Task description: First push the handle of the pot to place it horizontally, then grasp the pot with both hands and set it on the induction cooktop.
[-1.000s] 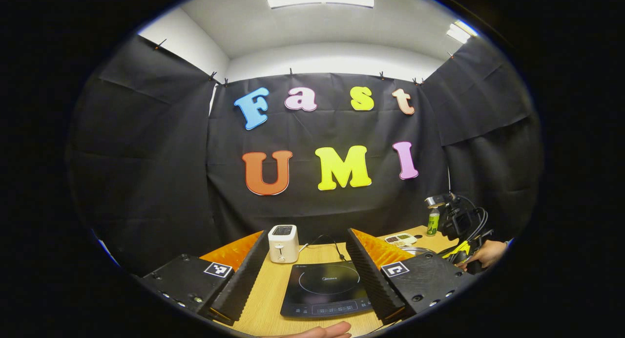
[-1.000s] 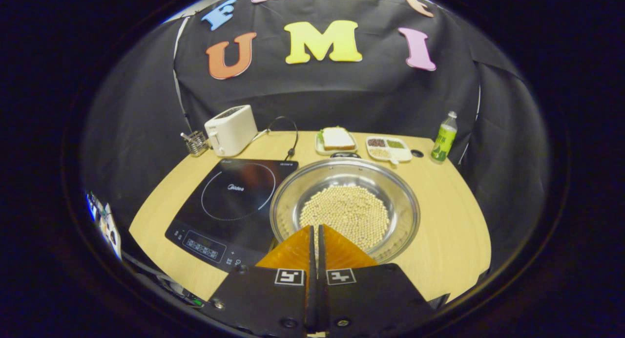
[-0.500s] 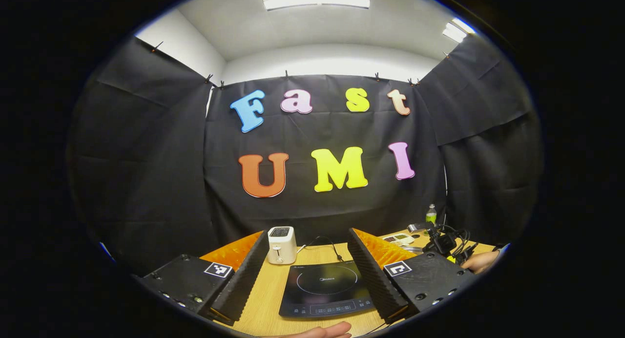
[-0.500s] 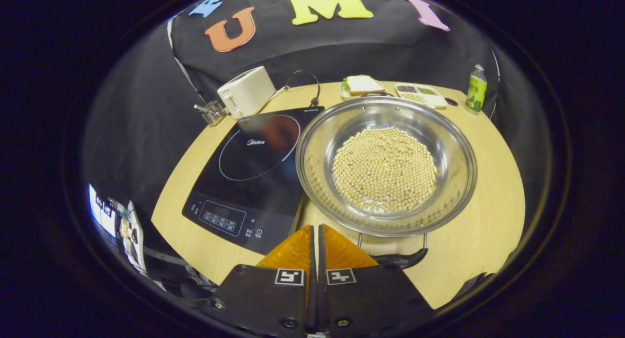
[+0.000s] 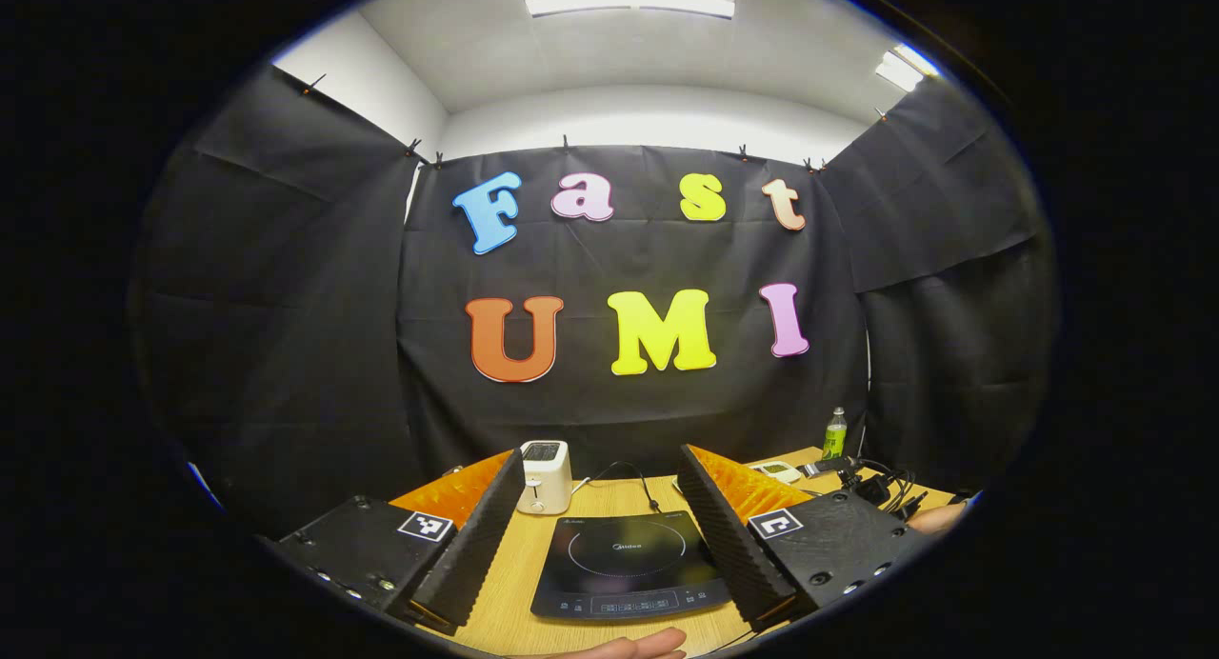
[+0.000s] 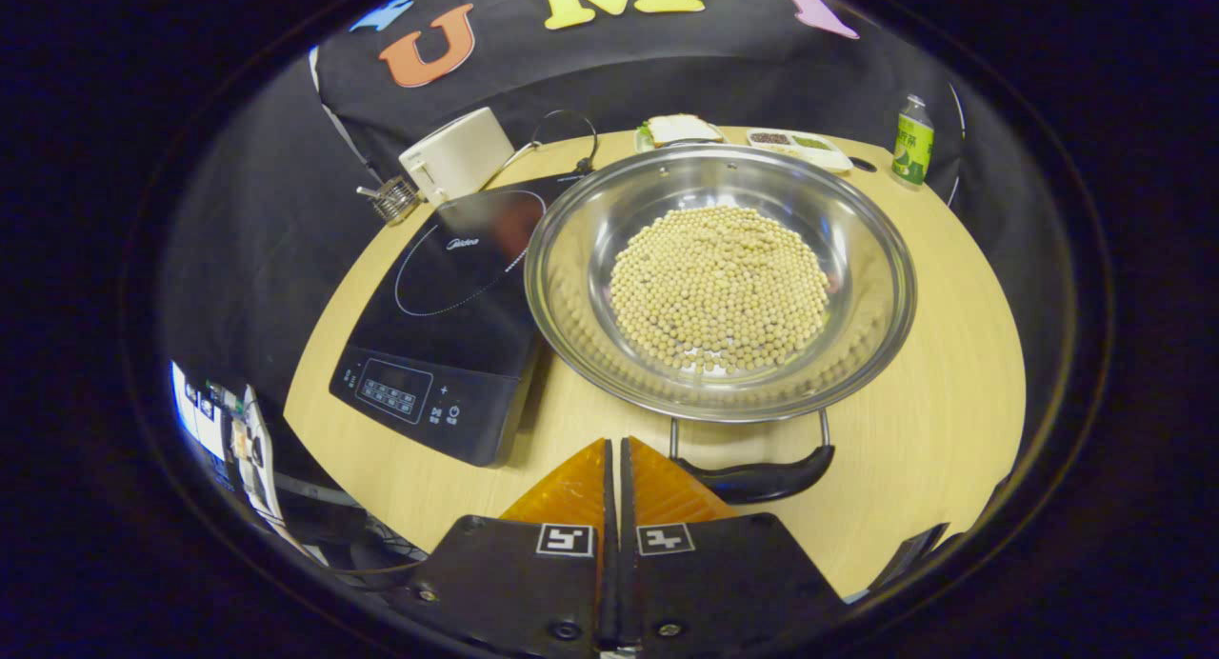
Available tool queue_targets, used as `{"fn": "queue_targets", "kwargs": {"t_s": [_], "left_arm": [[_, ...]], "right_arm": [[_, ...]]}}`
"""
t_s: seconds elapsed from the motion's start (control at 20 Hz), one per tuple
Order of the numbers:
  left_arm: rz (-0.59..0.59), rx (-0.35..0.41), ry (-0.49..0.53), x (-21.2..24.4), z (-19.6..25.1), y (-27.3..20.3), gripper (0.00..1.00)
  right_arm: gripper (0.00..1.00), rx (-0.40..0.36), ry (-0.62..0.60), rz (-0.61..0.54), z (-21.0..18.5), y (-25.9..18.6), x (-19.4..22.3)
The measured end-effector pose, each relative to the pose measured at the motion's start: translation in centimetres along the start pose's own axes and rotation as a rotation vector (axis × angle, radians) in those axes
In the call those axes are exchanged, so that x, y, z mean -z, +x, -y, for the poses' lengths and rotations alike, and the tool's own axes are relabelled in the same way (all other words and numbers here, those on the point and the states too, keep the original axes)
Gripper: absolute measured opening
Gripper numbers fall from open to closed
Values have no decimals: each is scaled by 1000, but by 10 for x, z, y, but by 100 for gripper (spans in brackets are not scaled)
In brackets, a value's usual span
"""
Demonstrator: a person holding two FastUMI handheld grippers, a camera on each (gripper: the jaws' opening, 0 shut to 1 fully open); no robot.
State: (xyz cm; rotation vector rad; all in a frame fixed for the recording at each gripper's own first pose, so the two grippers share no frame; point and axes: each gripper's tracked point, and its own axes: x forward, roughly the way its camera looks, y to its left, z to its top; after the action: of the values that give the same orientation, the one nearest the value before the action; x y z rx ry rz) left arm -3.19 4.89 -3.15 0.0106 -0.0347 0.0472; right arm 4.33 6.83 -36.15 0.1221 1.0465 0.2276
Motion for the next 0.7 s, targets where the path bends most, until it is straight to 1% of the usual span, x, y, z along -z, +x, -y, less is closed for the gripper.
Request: {"fn": "queue_targets", "kwargs": {"t_s": [0.2,0.3,0.35,0.45,0.6,0.65,0.7], "left_arm": [[14,5,13,-8,4,-1,96],[9,25,12,-8,10,-2,96],[4,32,1,-9,12,-4,97],[3,37,-27,-13,12,-7,96],[-4,24,-32,-10,4,-11,96],[-7,15,-27,-9,1,-12,96],[-10,6,-23,-7,-3,-12,96]], "right_arm": [[4,41,-11,25,25,-3,-2],[0,62,-22,39,39,-5,-3],[4,74,-25,43,45,-6,-3],[4,82,-21,46,56,-8,-5],[4,81,-22,48,69,-7,-11],[1,85,-22,48,73,-7,-13],[1,89,-29,52,77,-7,-16]]}}
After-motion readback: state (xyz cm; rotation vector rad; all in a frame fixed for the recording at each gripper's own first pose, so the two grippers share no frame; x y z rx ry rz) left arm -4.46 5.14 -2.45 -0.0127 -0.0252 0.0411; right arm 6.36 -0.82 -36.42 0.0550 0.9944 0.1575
